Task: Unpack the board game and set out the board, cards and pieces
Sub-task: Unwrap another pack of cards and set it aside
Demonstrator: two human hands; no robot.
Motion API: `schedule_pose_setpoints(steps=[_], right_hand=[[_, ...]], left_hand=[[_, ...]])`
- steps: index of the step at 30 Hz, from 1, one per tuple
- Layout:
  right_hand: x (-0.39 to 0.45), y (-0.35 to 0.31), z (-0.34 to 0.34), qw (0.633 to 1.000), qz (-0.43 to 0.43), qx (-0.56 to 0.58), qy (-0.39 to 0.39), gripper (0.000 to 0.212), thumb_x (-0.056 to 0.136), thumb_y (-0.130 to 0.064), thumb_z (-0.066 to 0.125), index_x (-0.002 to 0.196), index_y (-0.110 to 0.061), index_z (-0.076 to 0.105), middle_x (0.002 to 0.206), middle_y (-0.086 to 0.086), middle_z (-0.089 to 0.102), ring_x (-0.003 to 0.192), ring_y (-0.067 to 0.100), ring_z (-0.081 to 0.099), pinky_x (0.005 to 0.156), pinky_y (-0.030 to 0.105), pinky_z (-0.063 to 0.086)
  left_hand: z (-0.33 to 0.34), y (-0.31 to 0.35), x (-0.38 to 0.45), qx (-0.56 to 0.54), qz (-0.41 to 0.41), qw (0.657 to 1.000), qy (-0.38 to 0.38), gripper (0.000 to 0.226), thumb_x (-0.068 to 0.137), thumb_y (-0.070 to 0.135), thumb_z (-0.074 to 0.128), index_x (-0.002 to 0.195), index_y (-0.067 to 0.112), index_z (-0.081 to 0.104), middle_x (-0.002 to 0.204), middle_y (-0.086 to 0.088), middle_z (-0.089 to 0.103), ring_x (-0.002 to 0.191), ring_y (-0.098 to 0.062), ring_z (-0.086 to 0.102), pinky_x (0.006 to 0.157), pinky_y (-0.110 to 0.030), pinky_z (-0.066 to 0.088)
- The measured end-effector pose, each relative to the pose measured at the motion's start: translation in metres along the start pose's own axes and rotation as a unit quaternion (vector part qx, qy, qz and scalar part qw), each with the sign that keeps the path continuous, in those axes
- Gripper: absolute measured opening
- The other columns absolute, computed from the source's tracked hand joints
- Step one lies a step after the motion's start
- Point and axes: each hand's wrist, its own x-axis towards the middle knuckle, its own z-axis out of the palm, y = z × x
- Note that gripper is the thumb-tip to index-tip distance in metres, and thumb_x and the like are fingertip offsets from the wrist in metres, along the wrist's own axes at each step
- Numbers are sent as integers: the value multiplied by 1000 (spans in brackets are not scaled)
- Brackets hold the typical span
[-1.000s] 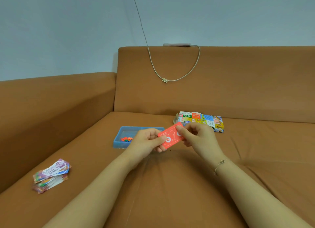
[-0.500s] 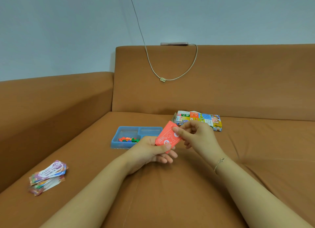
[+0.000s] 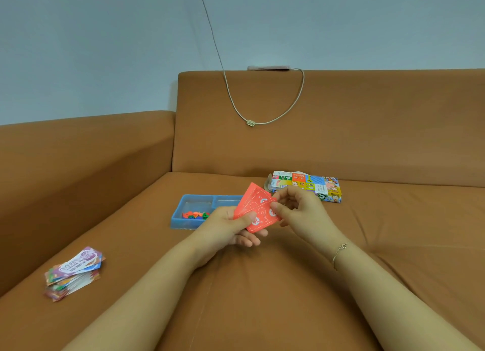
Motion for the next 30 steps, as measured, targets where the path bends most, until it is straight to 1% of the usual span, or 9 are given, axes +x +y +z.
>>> schedule_pose_setpoints(steps=[3,7,12,16,19,22,24,27,30], right_hand=[[-1,-2,1,1000,10,-7,19,24,83,-28,71,73,-8,63,64,2,62,55,9,53,49,28,51],[1,0,1,999,8,-22,25,23,85,-20,70,65,-15,59,59,-3,58,54,8,50,52,22,44],[3,4,-3,998,51,3,-25,10,85,-13,69,78,-9,63,75,9,63,67,17,59,61,30,52],[3,2,-1,998,66,10,-3,36,83,-35,70,78,1,65,74,13,67,65,14,58,63,33,49],[3,-1,-1,999,36,0,-10,22,86,-21,68,68,-13,61,68,3,63,64,12,55,65,29,45],[3,3,-3,999,33,-3,-27,18,86,-9,67,71,-17,61,76,7,65,72,17,58,74,39,51],[2,2,-4,998,45,3,-33,11,85,-13,69,75,-13,64,77,7,66,72,15,60,72,36,51],[2,-3,-3,997,62,34,-15,25,83,-29,71,76,-6,66,71,3,65,64,10,56,62,26,45],[2,-3,-4,999,43,19,-15,19,86,-19,68,70,-13,62,68,4,62,63,13,54,60,27,44]], left_hand=[[-1,-1,0,38,11,999,2,18,97,20,52,100,6,63,89,-15,73,61,-13,67,58,-18,52],[2,0,-1,53,13,998,0,15,95,20,54,96,8,64,89,-14,74,60,-13,66,56,-18,51],[0,-1,0,63,-2,998,18,15,95,22,56,93,9,63,71,-11,71,52,-10,61,54,-16,49],[3,0,-2,60,-4,998,-12,13,94,20,57,93,8,62,73,-11,71,58,-13,65,54,-17,50],[3,2,-4,54,-3,999,-9,11,94,19,57,92,9,62,72,-11,71,53,-10,63,52,-16,49],[3,2,-4,51,-1,999,-2,10,94,17,57,91,9,62,64,-4,70,49,-7,62,49,-13,47],[3,2,-4,51,-1,999,-8,9,94,16,57,91,9,62,64,-4,70,51,-8,63,50,-14,47],[3,2,-3,58,-1,998,-21,11,93,17,58,92,7,63,70,-9,70,58,-13,65,52,-17,49],[3,0,-2,49,-8,998,-24,8,92,16,59,89,9,62,69,-9,69,58,-13,66,52,-17,49]])
